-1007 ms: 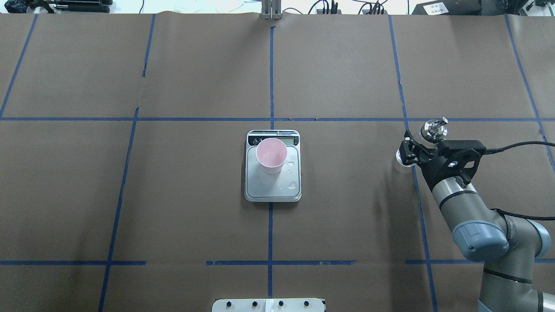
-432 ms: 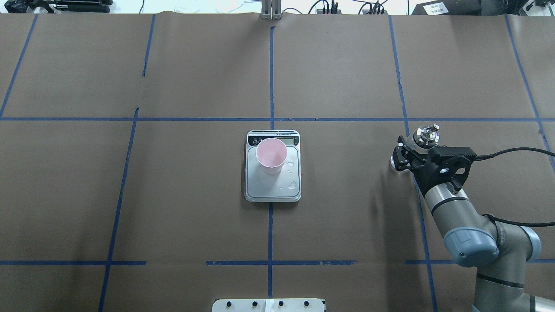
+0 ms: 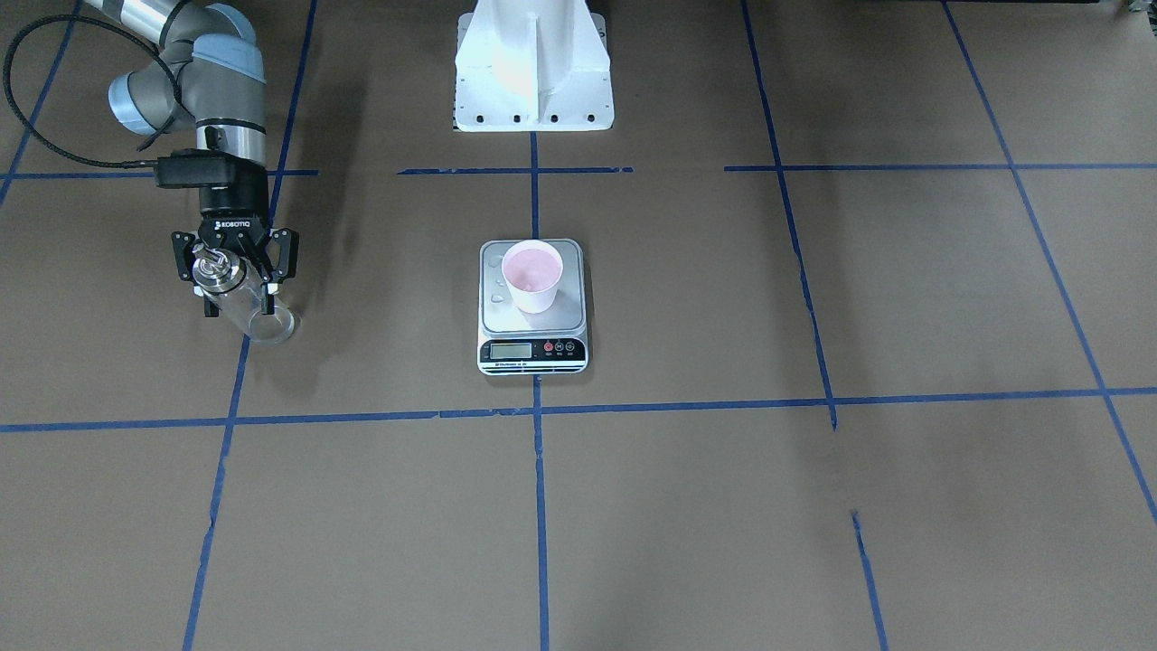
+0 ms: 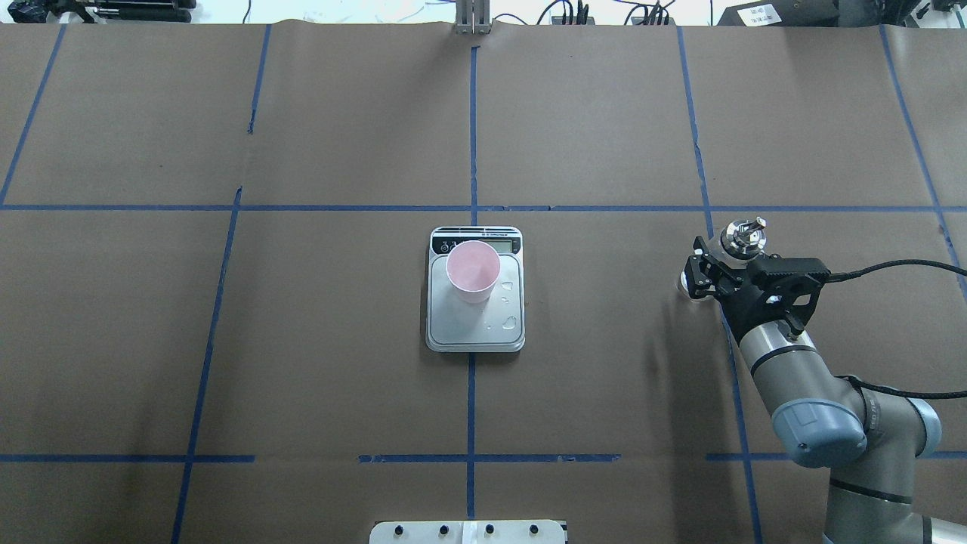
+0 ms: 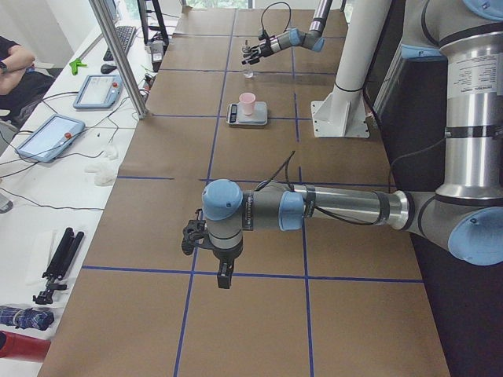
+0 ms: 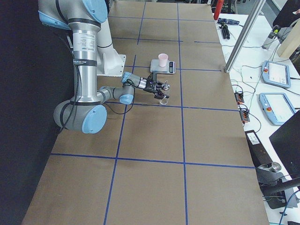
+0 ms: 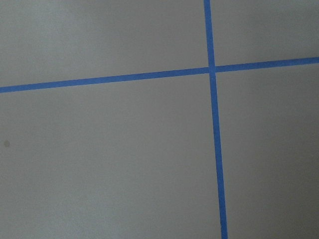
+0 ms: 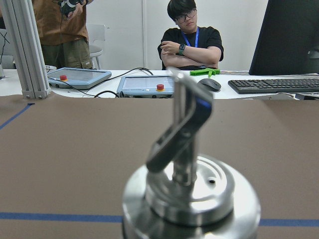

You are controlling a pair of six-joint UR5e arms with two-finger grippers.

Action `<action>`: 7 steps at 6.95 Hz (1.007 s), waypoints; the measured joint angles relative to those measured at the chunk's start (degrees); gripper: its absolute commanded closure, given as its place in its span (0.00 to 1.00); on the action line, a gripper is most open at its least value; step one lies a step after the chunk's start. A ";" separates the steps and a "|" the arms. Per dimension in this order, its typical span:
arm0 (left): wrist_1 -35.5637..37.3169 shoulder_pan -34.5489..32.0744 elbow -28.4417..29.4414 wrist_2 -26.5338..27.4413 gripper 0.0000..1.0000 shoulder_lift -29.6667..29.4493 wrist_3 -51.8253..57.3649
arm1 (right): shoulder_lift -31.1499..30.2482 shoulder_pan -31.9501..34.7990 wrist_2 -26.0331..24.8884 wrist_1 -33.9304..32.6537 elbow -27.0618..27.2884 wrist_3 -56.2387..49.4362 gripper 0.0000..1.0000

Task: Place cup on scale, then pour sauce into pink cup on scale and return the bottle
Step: 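Hold the right gripper on the set-down bottle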

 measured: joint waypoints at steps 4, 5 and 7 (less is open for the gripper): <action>0.00 0.02 -0.03 0.00 0.00 -0.11 0.00 | 0.00 -0.05 -0.03 -0.01 -0.06 -0.24 0.00; 0.00 0.06 -0.03 0.00 0.00 -0.18 0.00 | 0.00 -0.05 -0.03 0.00 -0.06 -0.26 0.00; 0.04 0.06 -0.03 0.00 0.00 -0.31 -0.04 | 0.00 -0.20 -0.06 0.01 -0.06 -0.27 0.00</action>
